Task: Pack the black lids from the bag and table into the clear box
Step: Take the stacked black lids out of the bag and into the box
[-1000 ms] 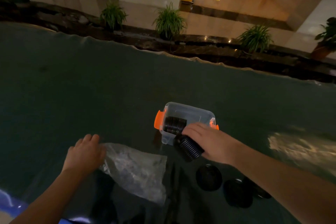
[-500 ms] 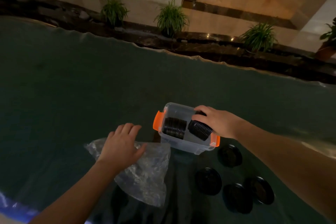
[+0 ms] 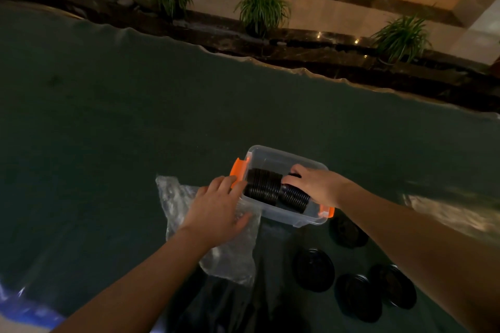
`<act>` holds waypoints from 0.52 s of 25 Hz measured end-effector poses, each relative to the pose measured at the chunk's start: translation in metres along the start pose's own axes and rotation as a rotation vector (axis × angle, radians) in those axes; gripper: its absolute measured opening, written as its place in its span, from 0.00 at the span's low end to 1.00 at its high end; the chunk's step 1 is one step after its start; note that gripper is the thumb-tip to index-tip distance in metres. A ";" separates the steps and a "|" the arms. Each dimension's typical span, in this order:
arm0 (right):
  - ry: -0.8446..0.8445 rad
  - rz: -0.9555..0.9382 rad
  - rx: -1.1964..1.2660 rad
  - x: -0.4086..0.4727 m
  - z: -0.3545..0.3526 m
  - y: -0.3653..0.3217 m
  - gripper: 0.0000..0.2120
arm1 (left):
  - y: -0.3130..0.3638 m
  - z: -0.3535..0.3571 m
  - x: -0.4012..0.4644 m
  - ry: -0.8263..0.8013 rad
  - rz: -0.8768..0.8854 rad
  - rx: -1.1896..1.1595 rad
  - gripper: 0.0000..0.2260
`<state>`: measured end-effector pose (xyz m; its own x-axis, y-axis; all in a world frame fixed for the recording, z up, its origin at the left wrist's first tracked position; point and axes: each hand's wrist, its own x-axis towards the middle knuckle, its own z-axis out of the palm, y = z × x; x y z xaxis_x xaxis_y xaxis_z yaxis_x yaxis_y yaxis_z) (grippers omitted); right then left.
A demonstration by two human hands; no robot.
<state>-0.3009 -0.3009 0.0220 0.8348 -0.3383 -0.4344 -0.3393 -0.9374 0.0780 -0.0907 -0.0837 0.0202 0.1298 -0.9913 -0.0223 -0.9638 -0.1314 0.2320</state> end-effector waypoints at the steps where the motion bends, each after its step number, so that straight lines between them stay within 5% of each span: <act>1: -0.002 0.001 0.014 0.004 0.001 -0.001 0.44 | 0.001 0.001 0.002 -0.014 -0.003 0.009 0.30; 6: 0.016 -0.013 0.070 0.020 0.002 -0.003 0.32 | 0.001 0.007 0.007 -0.077 -0.006 0.028 0.31; 13: 0.035 -0.033 0.023 0.031 0.009 -0.011 0.27 | 0.001 0.008 0.009 -0.081 -0.007 -0.014 0.30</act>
<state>-0.2753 -0.3004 -0.0007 0.8599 -0.3105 -0.4051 -0.3211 -0.9460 0.0434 -0.0922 -0.0925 0.0123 0.1164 -0.9879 -0.1022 -0.9595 -0.1385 0.2453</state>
